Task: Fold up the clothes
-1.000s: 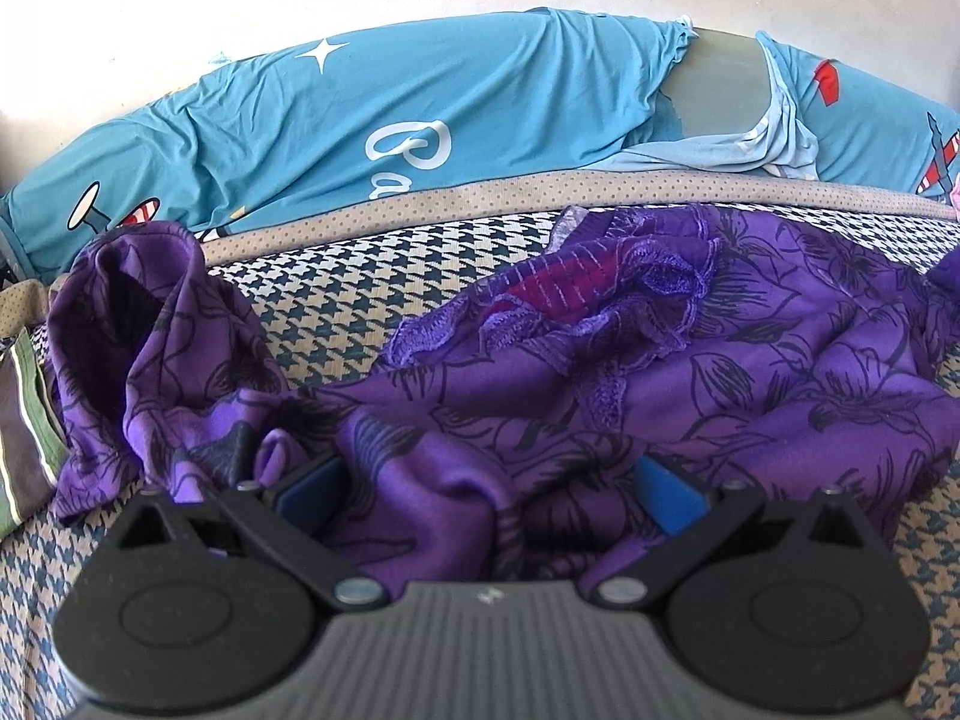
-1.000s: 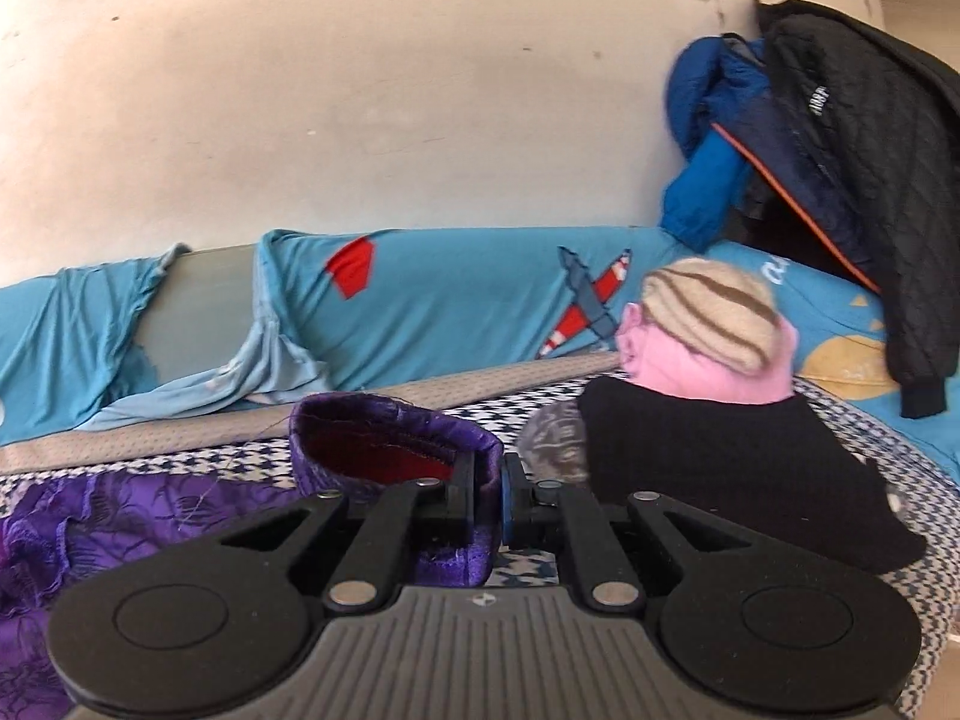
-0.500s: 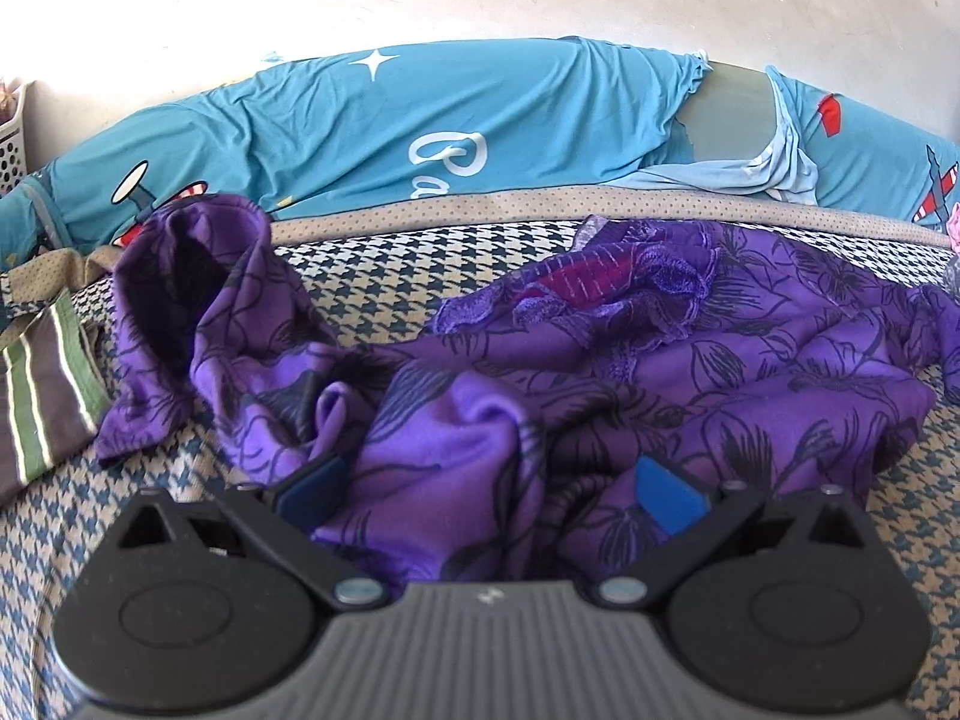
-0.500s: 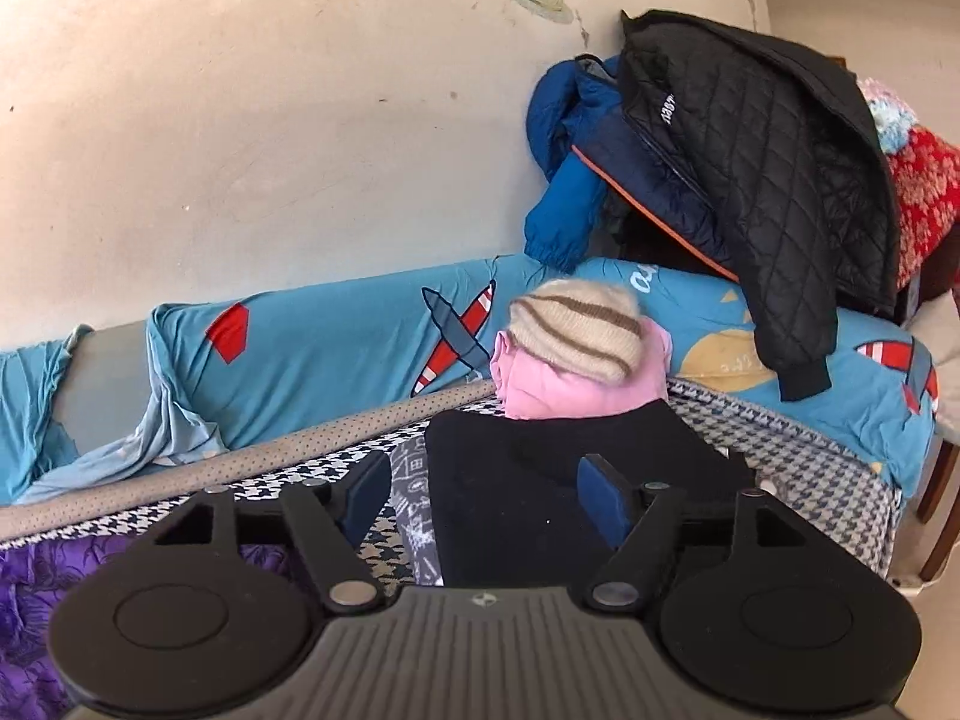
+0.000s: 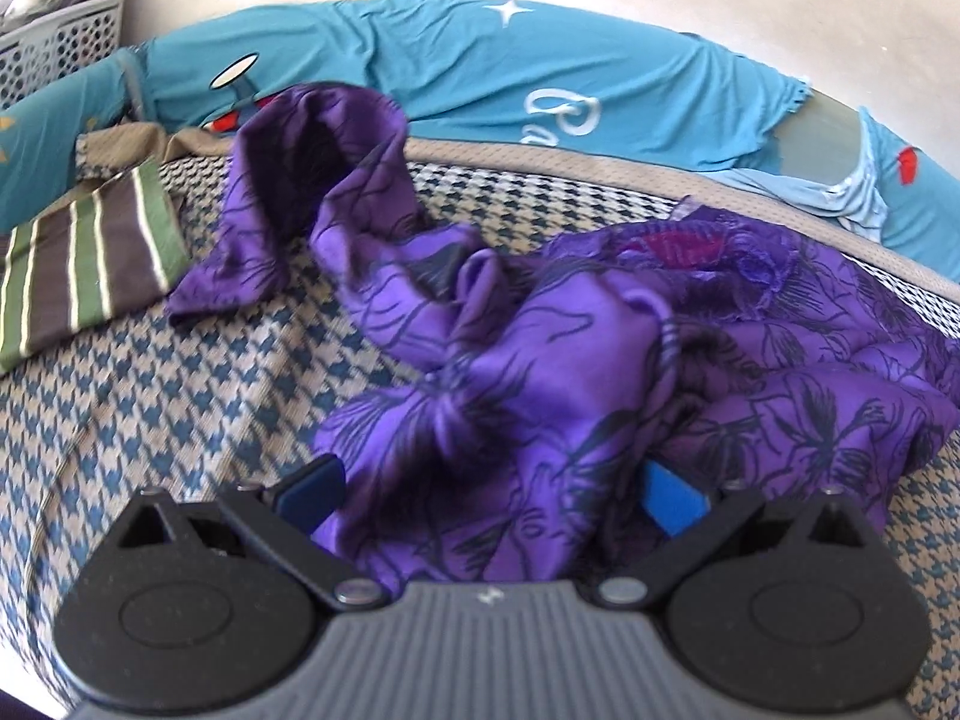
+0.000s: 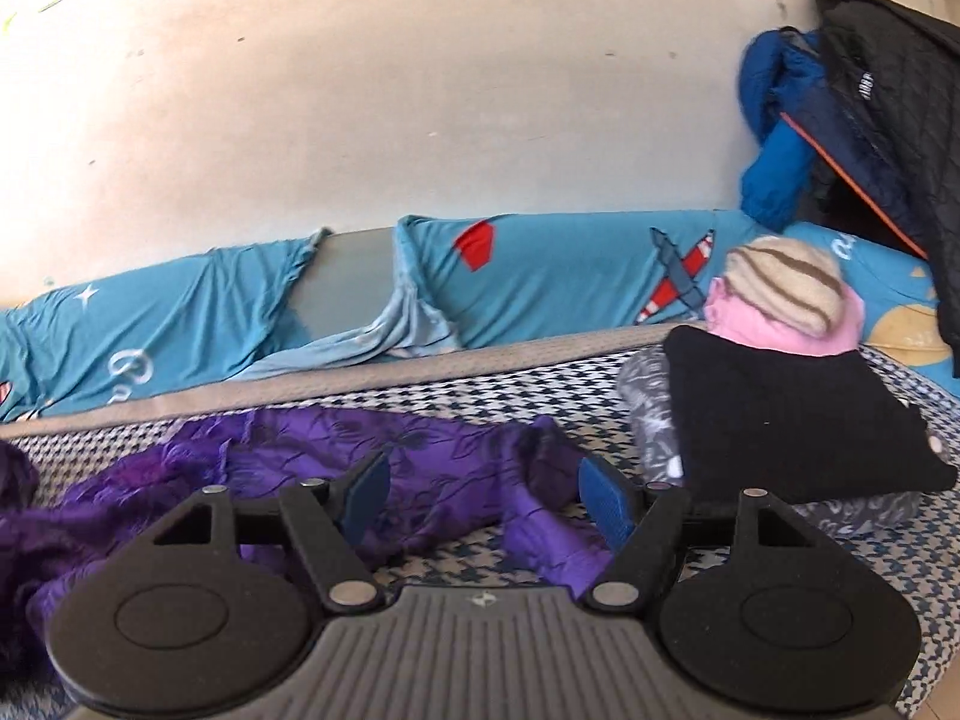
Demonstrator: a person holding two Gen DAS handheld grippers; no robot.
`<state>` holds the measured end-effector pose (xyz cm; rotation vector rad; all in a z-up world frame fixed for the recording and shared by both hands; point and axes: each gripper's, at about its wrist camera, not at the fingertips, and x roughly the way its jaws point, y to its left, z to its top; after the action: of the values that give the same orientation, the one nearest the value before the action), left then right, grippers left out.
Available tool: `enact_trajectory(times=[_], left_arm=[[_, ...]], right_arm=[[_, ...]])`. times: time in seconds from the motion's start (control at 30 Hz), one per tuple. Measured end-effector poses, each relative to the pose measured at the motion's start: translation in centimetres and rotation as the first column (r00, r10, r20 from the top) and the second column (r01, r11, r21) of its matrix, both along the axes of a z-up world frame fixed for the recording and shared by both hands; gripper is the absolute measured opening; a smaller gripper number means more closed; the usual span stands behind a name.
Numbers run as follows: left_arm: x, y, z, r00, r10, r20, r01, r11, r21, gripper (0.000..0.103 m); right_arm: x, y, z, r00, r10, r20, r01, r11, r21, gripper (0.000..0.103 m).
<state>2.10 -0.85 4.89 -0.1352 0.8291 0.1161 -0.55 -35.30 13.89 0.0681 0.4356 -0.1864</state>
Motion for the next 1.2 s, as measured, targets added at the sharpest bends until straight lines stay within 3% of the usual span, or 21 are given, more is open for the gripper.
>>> enact_trajectory(times=[0.17,0.3,0.4,0.67,0.8,0.83,0.87,0.93,1.0,1.03,1.2], left_arm=[[-0.4,0.2,-0.3,1.0,-0.012,0.0,0.012,1.0,0.012,0.103],[-0.4,0.1,-0.5,1.0,-0.025,-0.002,0.025,1.0,0.015,0.103],[-0.2,0.3,-0.8,1.0,-0.011,-0.008,0.011,1.0,0.015,0.103],[0.1,0.2,-1.2,1.0,-0.003,0.008,0.002,1.0,0.031,0.102],[0.3,0.2,-1.4,1.0,-0.01,0.006,0.01,1.0,0.007,0.088],[0.3,0.2,-1.4,1.0,-0.011,0.006,0.011,1.0,0.001,0.086],[0.4,0.2,-1.4,1.0,-0.012,0.006,0.012,1.0,-0.004,0.08],[0.4,0.2,-1.4,1.0,-0.02,0.006,0.02,1.0,-0.014,0.069],[0.4,0.2,-1.4,0.999,-0.034,0.009,0.035,0.999,-0.022,0.051],[0.3,0.1,-1.3,0.999,-0.045,0.012,0.045,0.999,-0.025,0.048],[-0.1,0.2,-0.6,0.998,-0.046,0.039,0.047,0.999,-0.024,0.04]], right_arm=[[0.2,2.5,-1.5,0.992,0.125,-0.035,-0.123,0.992,0.039,0.07],[0.7,4.1,-3.3,0.968,0.234,-0.091,-0.216,0.961,0.171,0.07],[1.2,5.5,-4.7,0.947,0.291,-0.137,-0.257,0.941,0.219,0.073],[2.8,7.3,-7.9,0.934,0.307,-0.181,-0.23,0.908,0.351,0.074],[3.5,7.6,-9.0,0.943,0.298,-0.145,-0.211,0.877,0.431,0.073],[3.6,7.8,-9.1,0.944,0.302,-0.133,-0.215,0.869,0.446,0.068],[3.8,8.0,-9.2,0.943,0.309,-0.126,-0.223,0.863,0.454,0.058],[4.1,8.7,-9.1,0.941,0.314,-0.127,-0.23,0.867,0.441,0.042],[4.1,9.3,-8.8,0.943,0.308,-0.126,-0.23,0.876,0.424,0.029],[4.1,9.5,-8.6,0.944,0.304,-0.125,-0.229,0.881,0.415,0.022],[2.7,9.3,-6.5,0.952,0.3,-0.061,-0.251,0.878,0.407,0.012]])
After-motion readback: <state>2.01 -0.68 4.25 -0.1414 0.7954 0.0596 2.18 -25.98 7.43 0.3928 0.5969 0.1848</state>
